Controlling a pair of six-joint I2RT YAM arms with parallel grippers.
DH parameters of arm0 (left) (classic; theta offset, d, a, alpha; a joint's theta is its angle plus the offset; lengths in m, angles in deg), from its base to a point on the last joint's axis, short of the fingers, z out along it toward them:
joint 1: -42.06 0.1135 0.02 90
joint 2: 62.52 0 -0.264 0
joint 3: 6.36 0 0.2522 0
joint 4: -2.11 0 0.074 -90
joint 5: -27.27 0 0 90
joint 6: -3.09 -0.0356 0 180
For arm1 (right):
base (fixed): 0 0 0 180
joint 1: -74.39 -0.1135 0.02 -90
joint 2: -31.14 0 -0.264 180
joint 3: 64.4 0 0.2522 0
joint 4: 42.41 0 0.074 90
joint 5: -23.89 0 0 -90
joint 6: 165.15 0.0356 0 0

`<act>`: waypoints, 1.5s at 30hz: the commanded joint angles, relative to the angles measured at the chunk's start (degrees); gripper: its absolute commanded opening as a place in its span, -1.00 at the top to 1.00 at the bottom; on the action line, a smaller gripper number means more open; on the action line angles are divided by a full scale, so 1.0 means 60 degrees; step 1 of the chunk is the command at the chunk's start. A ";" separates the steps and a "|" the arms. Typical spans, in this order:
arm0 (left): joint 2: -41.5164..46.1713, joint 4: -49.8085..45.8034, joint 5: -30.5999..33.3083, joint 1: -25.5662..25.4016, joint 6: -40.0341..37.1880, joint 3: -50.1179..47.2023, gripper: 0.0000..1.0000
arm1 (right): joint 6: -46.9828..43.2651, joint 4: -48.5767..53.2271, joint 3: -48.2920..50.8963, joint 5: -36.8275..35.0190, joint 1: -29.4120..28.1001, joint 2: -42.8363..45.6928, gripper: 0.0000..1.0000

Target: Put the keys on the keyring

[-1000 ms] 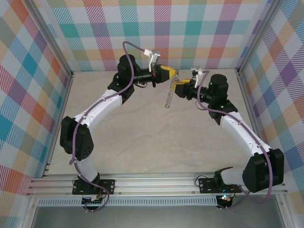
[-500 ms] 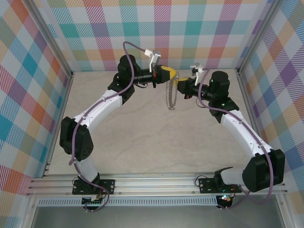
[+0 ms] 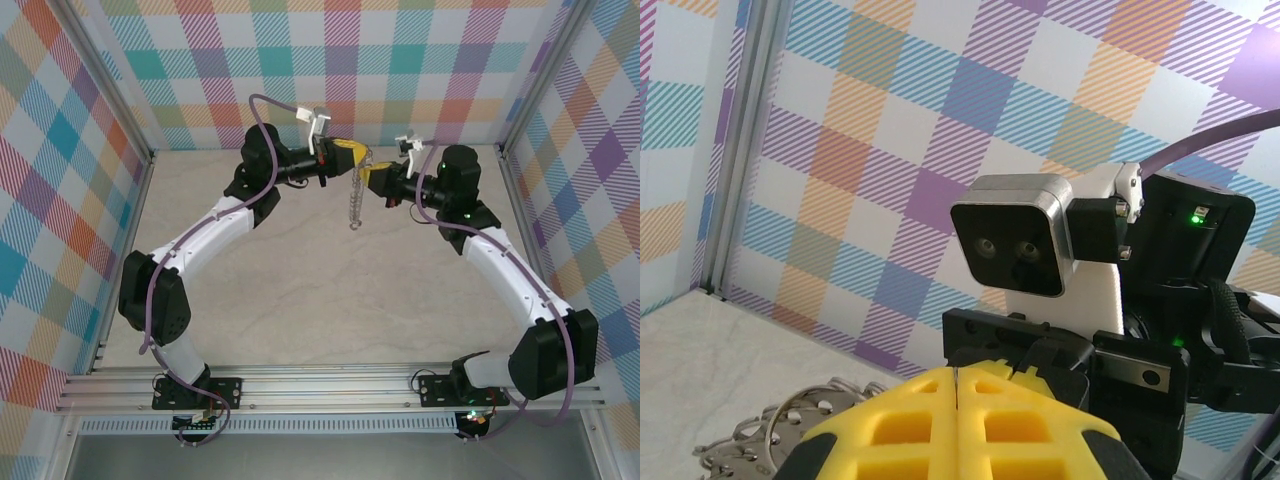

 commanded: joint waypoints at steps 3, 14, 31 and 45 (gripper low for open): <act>0.0349 0.0987 0.0107 -0.0280 0.0201 -0.0001 1.00 | 0.0071 0.0035 -0.0471 0.0646 -0.0247 -0.0254 1.00; 0.0113 0.1026 0.0218 -0.0370 0.0254 -0.0001 1.00 | -0.0433 0.0907 -0.0528 0.0495 -0.0271 -0.0165 0.60; 0.0083 0.0985 0.0197 -0.0370 0.0196 -0.0026 1.00 | 0.1407 -0.0328 0.1530 -0.0757 0.0796 0.2223 -0.07; 0.0012 0.0955 0.0203 -0.0370 0.0213 0.0000 1.00 | 0.4004 -0.3001 0.0552 -0.0087 0.1165 0.0968 0.18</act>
